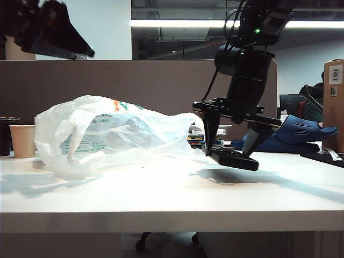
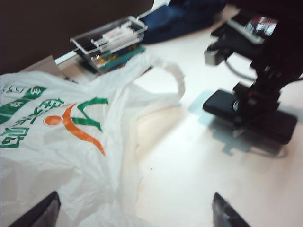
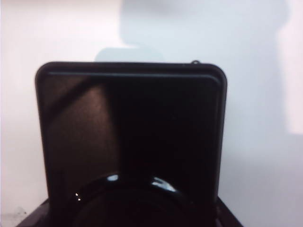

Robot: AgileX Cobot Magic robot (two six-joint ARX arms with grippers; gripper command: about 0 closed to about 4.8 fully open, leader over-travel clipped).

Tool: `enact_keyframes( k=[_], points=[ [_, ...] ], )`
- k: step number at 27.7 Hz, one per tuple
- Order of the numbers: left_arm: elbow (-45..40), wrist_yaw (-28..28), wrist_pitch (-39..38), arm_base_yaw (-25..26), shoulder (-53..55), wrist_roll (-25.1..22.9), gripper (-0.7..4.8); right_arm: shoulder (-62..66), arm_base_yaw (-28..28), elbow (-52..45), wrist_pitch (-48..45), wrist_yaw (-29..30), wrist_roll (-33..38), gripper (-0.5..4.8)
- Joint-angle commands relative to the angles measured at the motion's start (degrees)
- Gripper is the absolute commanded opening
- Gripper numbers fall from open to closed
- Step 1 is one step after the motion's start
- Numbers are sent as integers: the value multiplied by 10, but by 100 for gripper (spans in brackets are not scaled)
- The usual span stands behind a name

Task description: Put the power bank into the bag.

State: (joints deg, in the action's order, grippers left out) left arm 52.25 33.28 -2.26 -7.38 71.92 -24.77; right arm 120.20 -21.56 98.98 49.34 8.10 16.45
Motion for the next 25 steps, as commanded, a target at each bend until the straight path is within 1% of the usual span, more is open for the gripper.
enact_keyframes(
  k=[1, 3, 5, 7, 8, 9, 11, 12, 13, 16, 21, 25],
  points=[
    [13, -74, 6, -21, 35, -56, 479, -6, -7, 5, -25, 31, 0, 228],
    [14, -115, 8, -41, 51, -75, 479, -6, -11, 5, -35, 37, 0, 227],
    [16, -146, 17, -59, 70, -105, 479, -6, -14, 5, -39, 39, 0, 227],
    [16, -163, 33, -74, 92, -131, 479, -6, -20, 5, -47, 46, 0, 227],
    [16, -172, 39, -79, 97, -135, 479, -6, -22, 5, -49, 46, 0, 225],
    [16, -205, 65, -84, 113, -143, 479, -6, -23, 5, -51, 51, 0, 205],
    [17, -221, 98, -84, 136, -143, 479, -6, -28, 5, -51, 51, 0, 205],
    [21, -223, 98, -84, 142, -144, 479, -6, -28, 5, -51, 51, 0, 205],
    [30, -235, 99, -84, 155, -144, 479, -6, -30, 5, -51, 51, 0, 206],
    [64, -257, 98, -84, 188, -173, 479, -6, -31, 5, -52, 56, 1, 205],
    [120, -258, 96, -84, 242, -172, 479, -6, -31, 5, -57, 62, 0, 206],
    [128, -258, 94, -84, 267, -173, 479, -6, -31, 5, -61, 62, 0, 206]
  ],
)
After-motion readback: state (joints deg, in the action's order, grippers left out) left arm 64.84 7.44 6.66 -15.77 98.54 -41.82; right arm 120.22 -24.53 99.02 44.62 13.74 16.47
